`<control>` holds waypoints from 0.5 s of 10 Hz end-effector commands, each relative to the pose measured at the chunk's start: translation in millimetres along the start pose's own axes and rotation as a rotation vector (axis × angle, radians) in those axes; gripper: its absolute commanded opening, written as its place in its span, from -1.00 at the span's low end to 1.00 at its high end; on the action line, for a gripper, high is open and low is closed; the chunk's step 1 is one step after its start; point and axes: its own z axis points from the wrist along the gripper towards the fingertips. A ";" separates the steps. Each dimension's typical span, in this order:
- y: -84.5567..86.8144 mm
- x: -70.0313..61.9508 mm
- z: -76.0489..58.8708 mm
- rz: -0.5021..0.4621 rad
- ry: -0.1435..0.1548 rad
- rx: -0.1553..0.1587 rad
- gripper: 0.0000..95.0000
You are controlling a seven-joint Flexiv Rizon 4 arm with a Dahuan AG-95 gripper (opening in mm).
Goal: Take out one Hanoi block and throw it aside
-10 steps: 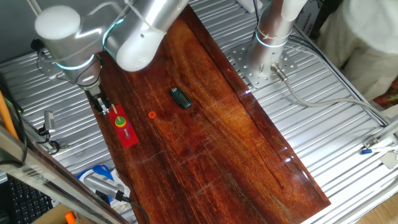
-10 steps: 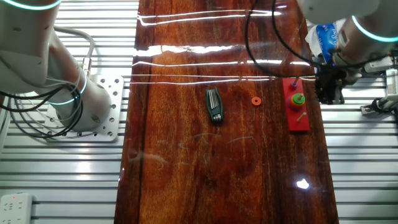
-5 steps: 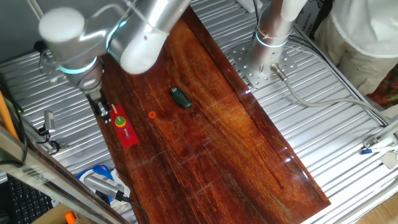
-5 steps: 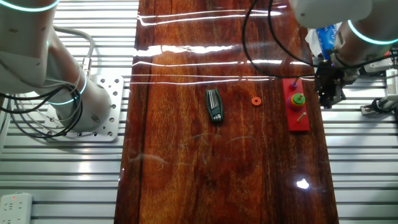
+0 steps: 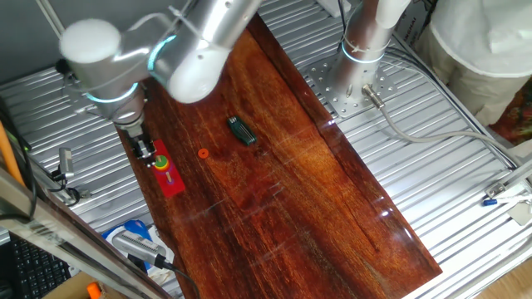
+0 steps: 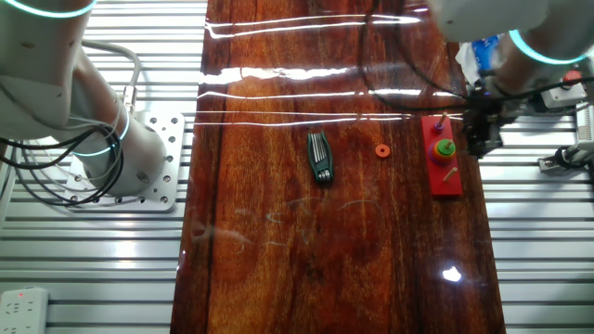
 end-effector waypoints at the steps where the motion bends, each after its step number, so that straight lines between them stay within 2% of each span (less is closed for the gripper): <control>1: -0.1 -3.2 4.0 0.010 -0.008 -0.007 -0.20; 2: -0.2 -3.5 6.0 0.010 -0.009 -0.005 0.20; 5: -1.8 -4.6 14.6 0.007 -0.025 -0.006 0.20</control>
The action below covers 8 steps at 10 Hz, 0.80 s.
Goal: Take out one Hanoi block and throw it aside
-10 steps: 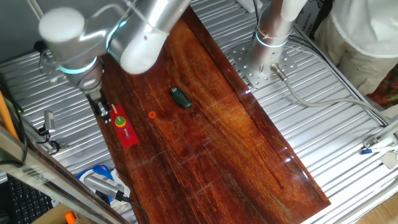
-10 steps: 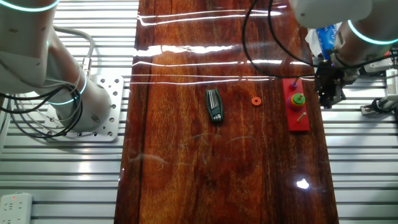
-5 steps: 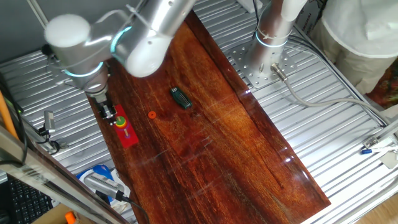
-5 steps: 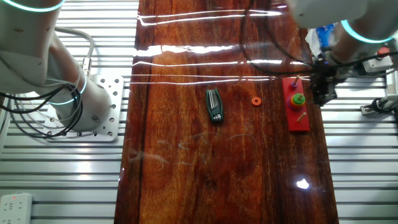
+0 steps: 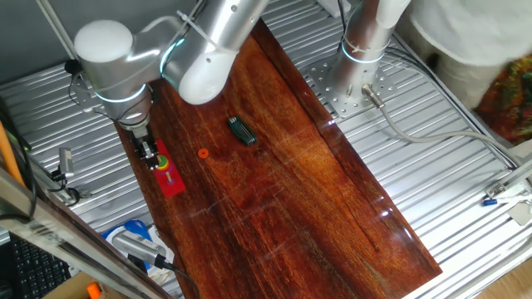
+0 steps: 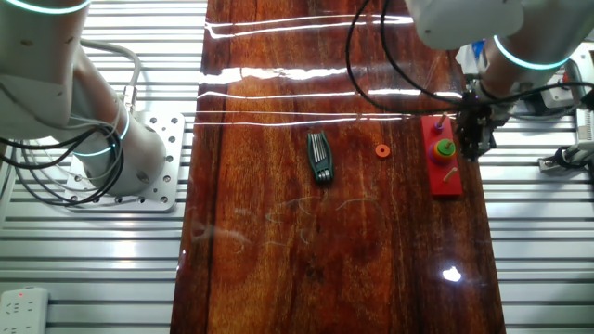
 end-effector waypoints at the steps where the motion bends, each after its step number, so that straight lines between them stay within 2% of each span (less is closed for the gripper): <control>1: -0.7 1.3 0.8 0.000 0.004 -0.001 0.20; 4: 0.0 2.2 4.5 0.028 0.009 -0.002 0.20; 8: 1.0 10.6 6.7 0.068 0.012 -0.015 0.20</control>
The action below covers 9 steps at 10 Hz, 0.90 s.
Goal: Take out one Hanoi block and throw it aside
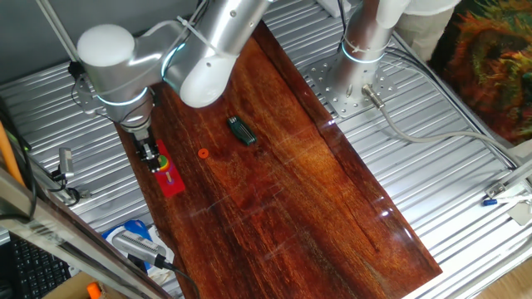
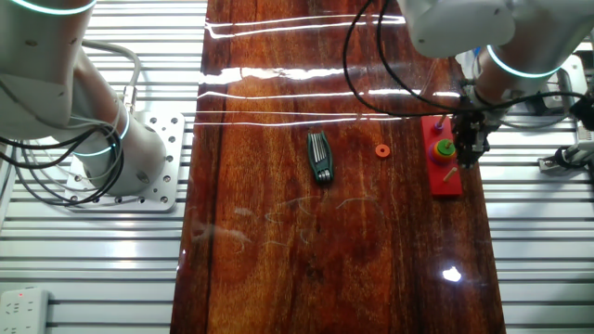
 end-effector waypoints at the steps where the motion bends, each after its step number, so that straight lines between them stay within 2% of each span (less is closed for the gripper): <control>1: 0.4 0.9 0.3 0.006 0.004 -0.007 0.20; 4: 0.6 0.7 1.3 0.024 0.006 -0.021 0.20; 9: 6.0 4.2 10.9 0.035 0.006 -0.021 0.20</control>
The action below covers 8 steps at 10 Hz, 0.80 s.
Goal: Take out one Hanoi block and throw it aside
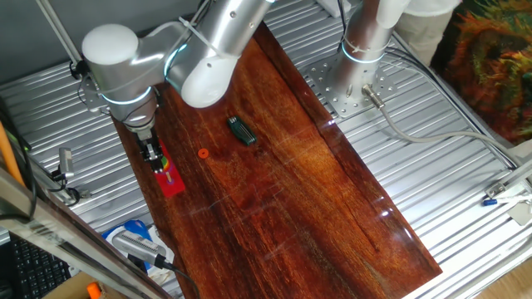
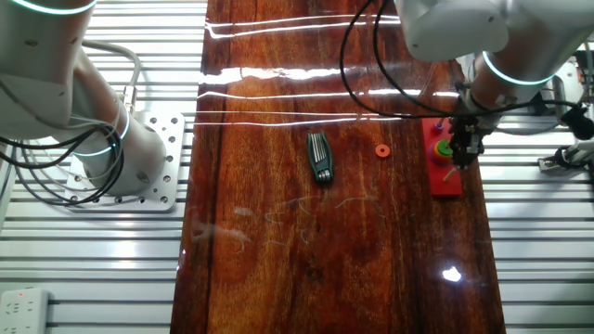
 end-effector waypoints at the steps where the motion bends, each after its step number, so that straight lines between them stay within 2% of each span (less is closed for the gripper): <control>1: 0.4 2.6 0.6 0.007 0.002 -0.001 -0.20; 2: 0.4 2.8 0.6 0.009 0.001 0.001 -0.60; 4: 0.4 2.9 0.6 0.014 0.001 0.000 -0.60; 6: 0.5 2.9 0.1 0.007 0.000 0.015 -0.60; 8: 0.7 2.9 -1.3 0.013 -0.002 0.001 -0.60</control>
